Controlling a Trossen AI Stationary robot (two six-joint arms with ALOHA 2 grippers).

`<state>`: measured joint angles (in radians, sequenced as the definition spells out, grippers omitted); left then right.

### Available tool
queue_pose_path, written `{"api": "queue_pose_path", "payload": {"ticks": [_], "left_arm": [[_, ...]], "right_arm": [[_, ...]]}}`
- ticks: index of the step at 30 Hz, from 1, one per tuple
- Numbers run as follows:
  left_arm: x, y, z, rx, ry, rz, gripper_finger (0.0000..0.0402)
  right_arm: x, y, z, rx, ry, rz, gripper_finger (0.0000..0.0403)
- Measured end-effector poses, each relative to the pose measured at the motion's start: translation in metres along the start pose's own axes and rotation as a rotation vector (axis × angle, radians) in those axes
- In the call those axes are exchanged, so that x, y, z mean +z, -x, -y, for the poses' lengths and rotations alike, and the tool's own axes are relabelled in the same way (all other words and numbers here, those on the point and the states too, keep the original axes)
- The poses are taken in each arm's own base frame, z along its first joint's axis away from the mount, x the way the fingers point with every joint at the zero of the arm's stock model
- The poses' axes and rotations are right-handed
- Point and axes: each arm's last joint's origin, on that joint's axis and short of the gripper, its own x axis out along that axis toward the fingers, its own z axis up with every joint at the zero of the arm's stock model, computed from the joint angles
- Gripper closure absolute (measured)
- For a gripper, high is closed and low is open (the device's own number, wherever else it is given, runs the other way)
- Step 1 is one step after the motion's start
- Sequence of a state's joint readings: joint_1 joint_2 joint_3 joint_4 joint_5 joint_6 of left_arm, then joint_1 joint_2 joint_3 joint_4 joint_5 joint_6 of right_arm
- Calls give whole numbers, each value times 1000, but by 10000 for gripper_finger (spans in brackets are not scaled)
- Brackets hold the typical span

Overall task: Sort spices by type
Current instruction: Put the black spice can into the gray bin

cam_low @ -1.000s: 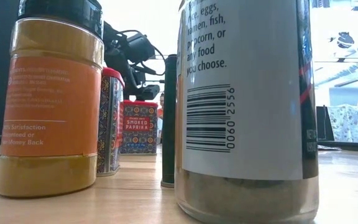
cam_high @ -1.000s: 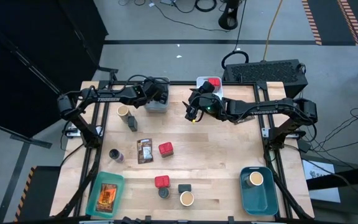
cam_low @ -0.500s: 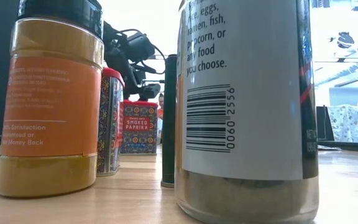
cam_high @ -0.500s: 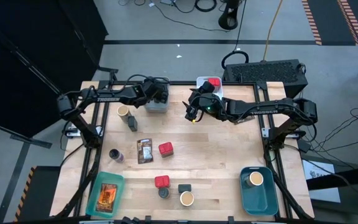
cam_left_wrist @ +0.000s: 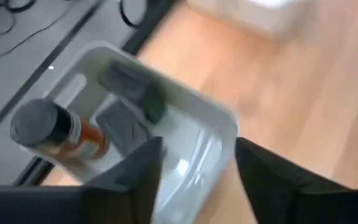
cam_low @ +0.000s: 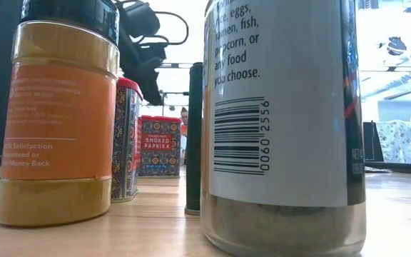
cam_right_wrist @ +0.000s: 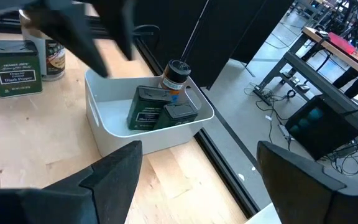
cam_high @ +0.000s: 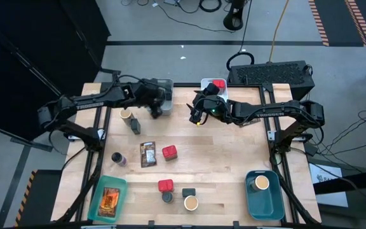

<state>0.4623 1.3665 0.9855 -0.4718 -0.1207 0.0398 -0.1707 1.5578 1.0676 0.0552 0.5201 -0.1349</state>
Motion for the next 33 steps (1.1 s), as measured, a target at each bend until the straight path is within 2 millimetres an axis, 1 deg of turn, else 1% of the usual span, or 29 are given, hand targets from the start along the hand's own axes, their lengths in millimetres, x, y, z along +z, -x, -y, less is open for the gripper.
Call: {"api": "queue_pose_path", "payload": {"ticks": [3,6,7,8,14,21,24,33], "left_arm": [[-10,-1,1,-12,-109,-89,285],[-17,-11,0,-14,-139,-134,370],[-19,-14,-2,-14,-132,-144,385],[-19,-17,-3,-10,-126,-149,391],[-15,-33,-10,10,-123,-117,398],[-18,-42,-17,20,-103,-139,399],[-17,-49,-21,32,-89,-125,399],[-20,-67,-21,39,-65,-150,399]], "right_arm": [[0,0,0,0,0,0,103],[0,0,0,0,0,1,103],[0,0,0,0,0,1,103],[0,0,0,0,0,1,103],[0,0,0,0,0,1,103],[0,0,0,0,4,0,103],[0,0,0,0,4,0,103],[0,0,0,0,5,0,103]]}}
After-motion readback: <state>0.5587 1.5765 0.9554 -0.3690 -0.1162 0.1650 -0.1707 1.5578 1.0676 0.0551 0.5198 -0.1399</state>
